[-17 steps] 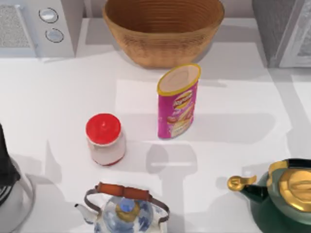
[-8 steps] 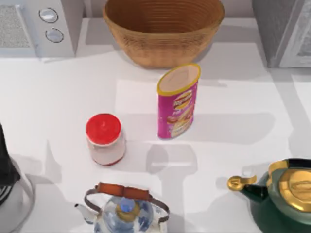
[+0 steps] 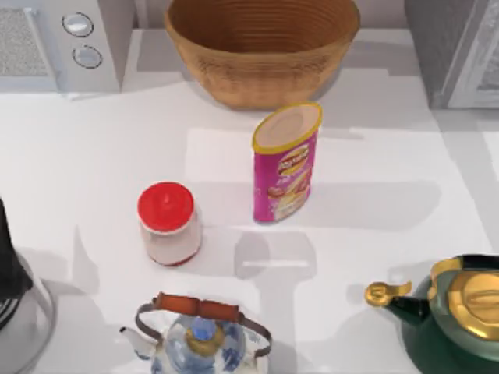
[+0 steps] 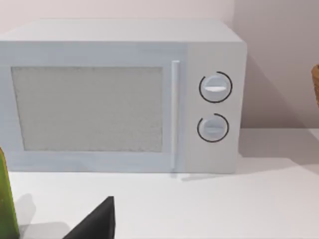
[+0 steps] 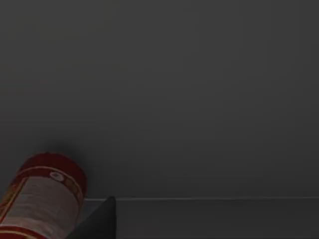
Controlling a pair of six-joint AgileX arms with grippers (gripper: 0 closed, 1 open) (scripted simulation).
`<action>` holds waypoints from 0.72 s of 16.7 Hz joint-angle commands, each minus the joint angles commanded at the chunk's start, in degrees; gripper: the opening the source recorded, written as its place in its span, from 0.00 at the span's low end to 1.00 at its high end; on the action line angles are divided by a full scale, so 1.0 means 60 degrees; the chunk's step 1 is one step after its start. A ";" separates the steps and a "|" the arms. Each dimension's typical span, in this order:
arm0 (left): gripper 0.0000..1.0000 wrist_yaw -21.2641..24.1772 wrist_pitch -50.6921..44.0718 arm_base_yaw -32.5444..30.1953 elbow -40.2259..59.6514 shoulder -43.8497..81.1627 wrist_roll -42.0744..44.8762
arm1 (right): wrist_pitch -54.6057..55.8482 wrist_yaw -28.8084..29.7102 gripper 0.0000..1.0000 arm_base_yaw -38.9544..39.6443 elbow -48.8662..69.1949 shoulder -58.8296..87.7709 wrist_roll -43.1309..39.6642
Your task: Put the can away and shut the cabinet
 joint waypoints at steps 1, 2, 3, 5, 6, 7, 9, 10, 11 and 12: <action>1.00 0.0000 0.0000 0.0000 0.0000 0.0000 0.0000 | 0.0250 -0.0045 1.00 -0.0040 -0.1135 -0.0770 0.0003; 1.00 0.0000 0.0000 0.0000 0.0000 0.0000 0.0000 | 0.0514 -0.0092 1.00 -0.0081 -0.2366 -0.1592 0.0004; 1.00 0.0000 0.0000 0.0000 0.0000 0.0000 0.0000 | 0.0789 -0.0142 1.00 -0.0122 -0.3676 -0.2459 0.0003; 1.00 0.0000 0.0000 0.0000 0.0000 0.0000 0.0000 | 0.1364 -0.0248 1.00 -0.0205 -0.6444 -0.4305 -0.0005; 1.00 0.0000 0.0000 0.0000 0.0000 0.0000 0.0000 | 0.1659 -0.0303 1.00 -0.0247 -0.7854 -0.5266 -0.0012; 1.00 0.0000 0.0000 0.0000 0.0000 0.0000 0.0000 | 0.1954 -0.0357 1.00 -0.0289 -0.9248 -0.6237 -0.0022; 1.00 0.0000 0.0000 0.0000 0.0000 0.0000 0.0000 | 0.2545 -0.0467 1.00 -0.0372 -1.1836 -0.8147 -0.0049; 1.00 0.0000 0.0000 0.0000 0.0000 0.0000 0.0000 | 0.2834 -0.0521 1.00 -0.0412 -1.2999 -0.9067 -0.0065; 1.00 0.0000 0.0000 0.0000 0.0000 0.0000 0.0000 | 0.3115 -0.0573 1.00 -0.0450 -1.4074 -0.9952 -0.0084; 1.00 0.0000 0.0000 0.0000 0.0000 0.0000 0.0000 | 0.3385 -0.0624 1.00 -0.0487 -1.5061 -1.0790 -0.0103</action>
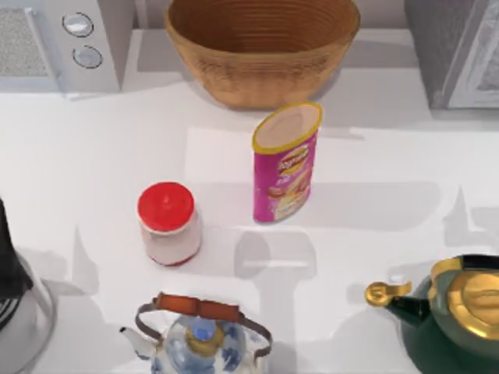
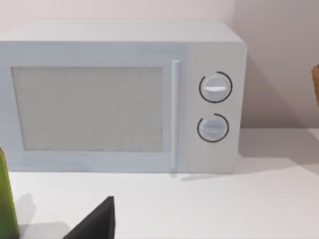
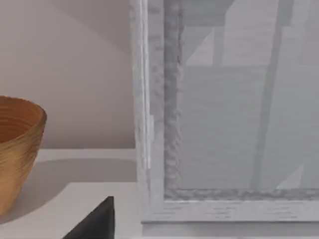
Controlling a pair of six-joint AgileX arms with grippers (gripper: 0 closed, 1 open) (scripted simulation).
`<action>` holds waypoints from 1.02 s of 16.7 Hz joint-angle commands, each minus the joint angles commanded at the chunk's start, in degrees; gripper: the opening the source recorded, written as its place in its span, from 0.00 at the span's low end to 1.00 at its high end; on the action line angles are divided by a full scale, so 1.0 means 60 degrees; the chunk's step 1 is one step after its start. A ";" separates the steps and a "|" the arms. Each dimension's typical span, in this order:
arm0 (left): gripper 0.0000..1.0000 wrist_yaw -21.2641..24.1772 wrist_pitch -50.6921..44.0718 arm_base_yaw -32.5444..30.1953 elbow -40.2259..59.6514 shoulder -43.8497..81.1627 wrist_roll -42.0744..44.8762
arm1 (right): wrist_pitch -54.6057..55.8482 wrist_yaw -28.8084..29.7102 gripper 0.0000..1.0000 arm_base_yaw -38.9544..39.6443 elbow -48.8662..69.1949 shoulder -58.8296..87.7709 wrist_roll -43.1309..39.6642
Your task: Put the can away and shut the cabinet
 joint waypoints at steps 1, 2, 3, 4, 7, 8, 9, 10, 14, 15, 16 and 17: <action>1.00 0.0000 0.0000 0.0000 0.0000 0.0000 0.0000 | 0.0256 -0.0049 1.00 -0.0035 -0.0896 -0.0778 -0.0020; 1.00 0.0000 0.0000 0.0000 0.0000 0.0000 0.0000 | 0.0496 -0.0095 1.00 -0.0066 -0.1701 -0.1487 -0.0040; 1.00 0.0000 0.0000 0.0000 0.0000 0.0000 0.0000 | 0.0714 -0.0139 1.00 -0.0093 -0.2399 -0.2101 -0.0061; 1.00 0.0000 0.0000 0.0000 0.0000 0.0000 0.0000 | 0.0910 -0.0179 1.00 -0.0114 -0.2998 -0.2626 -0.0080; 1.00 0.0000 0.0000 0.0000 0.0000 0.0000 0.0000 | 0.1333 -0.0275 1.00 -0.0148 -0.4216 -0.3686 -0.0125; 1.00 0.0000 0.0000 0.0000 0.0000 0.0000 0.0000 | 0.1408 -0.0295 1.00 -0.0150 -0.4425 -0.3868 -0.0134; 1.00 0.0000 0.0000 0.0000 0.0000 0.0000 0.0000 | 0.1448 -0.0306 1.00 -0.0150 -0.4536 -0.3963 -0.0139; 1.00 0.0000 0.0000 0.0000 0.0000 0.0000 0.0000 | 0.1448 -0.0306 1.00 -0.0150 -0.4536 -0.3963 -0.0139; 1.00 0.0000 0.0000 0.0000 0.0000 0.0000 0.0000 | 0.1434 -0.0295 1.00 -0.0132 -0.4484 -0.3941 -0.0137; 1.00 0.0000 0.0000 0.0000 0.0000 0.0000 0.0000 | 0.1441 -0.0302 1.00 -0.0139 -0.4480 -0.3934 -0.0136; 1.00 0.0000 0.0000 0.0000 0.0000 0.0000 0.0000 | 0.1533 -0.0403 1.00 -0.0240 -0.4419 -0.3831 -0.0132; 1.00 0.0000 0.0000 0.0000 0.0000 0.0000 0.0000 | 0.1718 -0.0602 1.00 -0.0438 -0.4304 -0.3627 -0.0119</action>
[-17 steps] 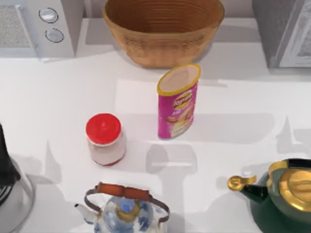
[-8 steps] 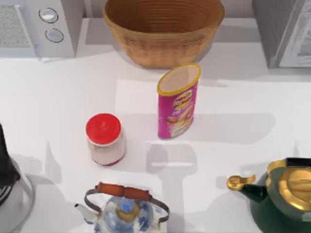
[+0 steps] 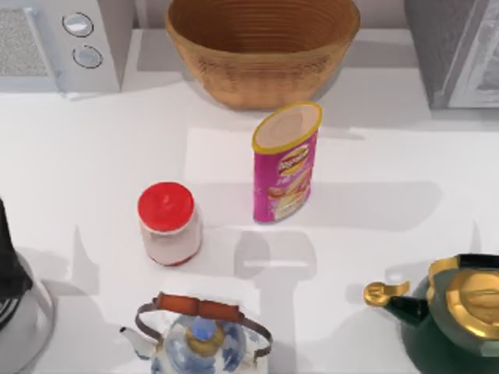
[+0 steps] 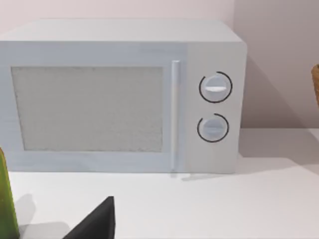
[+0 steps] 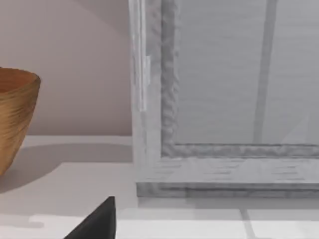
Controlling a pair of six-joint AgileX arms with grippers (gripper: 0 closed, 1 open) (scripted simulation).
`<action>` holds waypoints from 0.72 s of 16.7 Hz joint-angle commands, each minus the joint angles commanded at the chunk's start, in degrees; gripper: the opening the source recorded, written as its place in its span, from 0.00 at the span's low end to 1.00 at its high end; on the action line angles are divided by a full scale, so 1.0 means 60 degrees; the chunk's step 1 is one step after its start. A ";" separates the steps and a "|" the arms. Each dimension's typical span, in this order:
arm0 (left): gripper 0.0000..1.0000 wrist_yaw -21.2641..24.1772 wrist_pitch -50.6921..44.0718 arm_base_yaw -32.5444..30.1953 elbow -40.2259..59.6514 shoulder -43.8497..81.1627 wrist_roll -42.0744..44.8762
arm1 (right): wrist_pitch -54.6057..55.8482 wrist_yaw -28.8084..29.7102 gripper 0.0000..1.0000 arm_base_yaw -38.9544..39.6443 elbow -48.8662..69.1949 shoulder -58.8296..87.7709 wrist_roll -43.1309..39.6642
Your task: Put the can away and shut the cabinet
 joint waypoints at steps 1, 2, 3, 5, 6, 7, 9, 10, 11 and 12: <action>1.00 0.0000 0.0000 0.0000 0.0000 0.0000 0.0000 | 0.0274 -0.0292 1.00 -0.0289 0.0159 0.0305 0.0025; 1.00 0.0000 0.0000 0.0000 0.0000 0.0000 0.0000 | 0.0634 -0.0669 1.00 -0.0660 0.0351 0.0710 0.0065; 1.00 0.0000 0.0000 0.0000 0.0000 0.0000 0.0000 | 0.1077 -0.1124 1.00 -0.1100 0.0566 0.1215 0.0120; 1.00 0.0000 0.0000 0.0000 0.0000 0.0000 0.0000 | 0.2183 -0.2226 1.00 -0.2149 0.1037 0.2498 0.0269; 1.00 0.0000 0.0000 0.0000 0.0000 0.0000 0.0000 | 0.2828 -0.2844 1.00 -0.2737 0.1280 0.3243 0.0357; 1.00 0.0000 0.0000 0.0000 0.0000 0.0000 0.0000 | 0.3521 -0.3487 1.00 -0.3346 0.1518 0.4036 0.0445; 1.00 0.0000 0.0000 0.0000 0.0000 0.0000 0.0000 | 0.4993 -0.4786 1.00 -0.4578 0.1964 0.5711 0.0597; 1.00 0.0000 0.0000 0.0000 0.0000 0.0000 0.0000 | 0.5737 -0.5411 1.00 -0.5177 0.2167 0.6567 0.0649; 1.00 0.0000 0.0000 0.0000 0.0000 0.0000 0.0000 | 0.6461 -0.6005 1.00 -0.5754 0.2355 0.7422 0.0680; 1.00 0.0000 0.0000 0.0000 0.0000 0.0000 0.0000 | 0.7156 -0.6560 1.00 -0.6305 0.2526 0.8266 0.0687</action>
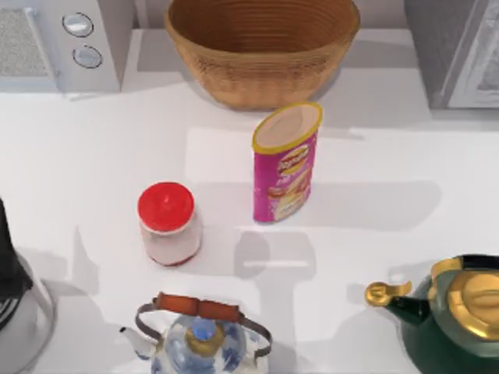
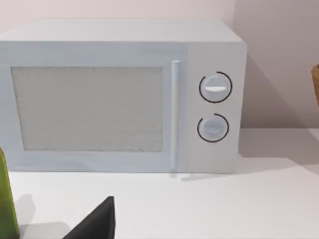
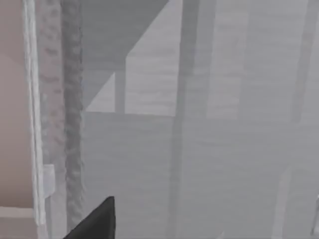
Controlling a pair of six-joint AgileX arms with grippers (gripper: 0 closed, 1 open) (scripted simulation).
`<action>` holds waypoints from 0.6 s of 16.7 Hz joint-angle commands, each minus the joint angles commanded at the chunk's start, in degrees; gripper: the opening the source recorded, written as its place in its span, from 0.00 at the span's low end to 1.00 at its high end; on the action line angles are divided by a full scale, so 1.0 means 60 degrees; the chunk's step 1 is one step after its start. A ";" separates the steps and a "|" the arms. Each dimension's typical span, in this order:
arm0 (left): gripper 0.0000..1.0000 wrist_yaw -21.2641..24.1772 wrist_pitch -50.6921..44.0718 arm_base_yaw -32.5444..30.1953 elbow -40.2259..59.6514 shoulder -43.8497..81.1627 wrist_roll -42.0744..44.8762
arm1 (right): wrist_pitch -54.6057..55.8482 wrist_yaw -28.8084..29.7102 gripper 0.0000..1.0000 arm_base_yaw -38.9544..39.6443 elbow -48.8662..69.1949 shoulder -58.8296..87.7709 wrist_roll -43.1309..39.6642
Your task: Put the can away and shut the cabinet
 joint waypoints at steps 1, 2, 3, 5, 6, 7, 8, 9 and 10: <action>1.00 0.0000 0.0000 0.0000 0.0000 0.0000 0.0000 | 0.0657 -0.0509 1.00 -0.0519 0.0153 0.0826 -0.0014; 1.00 0.0000 0.0000 0.0000 0.0000 0.0000 0.0000 | 0.1271 -0.0969 1.00 -0.0998 0.0289 0.1628 -0.0048; 1.00 0.0000 0.0000 0.0000 0.0000 0.0000 0.0000 | 0.1840 -0.1375 1.00 -0.1431 0.0406 0.2399 -0.0096; 1.00 0.0000 0.0000 0.0000 0.0000 0.0000 0.0000 | 0.2807 -0.2019 1.00 -0.2156 0.0588 0.3822 -0.0210; 1.00 0.0000 0.0000 0.0000 0.0000 0.0000 0.0000 | 0.3186 -0.2260 1.00 -0.2448 0.0653 0.4446 -0.0265; 1.00 0.0000 0.0000 0.0000 0.0000 0.0000 0.0000 | 0.3492 -0.2450 1.00 -0.2693 0.0699 0.4983 -0.0310; 1.00 0.0000 0.0000 0.0000 0.0000 0.0000 0.0000 | 0.3732 -0.2592 1.00 -0.2891 0.0730 0.5421 -0.0345; 1.00 0.0000 0.0000 0.0000 0.0000 0.0000 0.0000 | 0.3910 -0.2691 1.00 -0.3038 0.0747 0.5760 -0.0368; 1.00 0.0000 0.0000 0.0000 0.0000 0.0000 0.0000 | 0.4031 -0.2757 1.00 -0.3137 0.0755 0.5997 -0.0380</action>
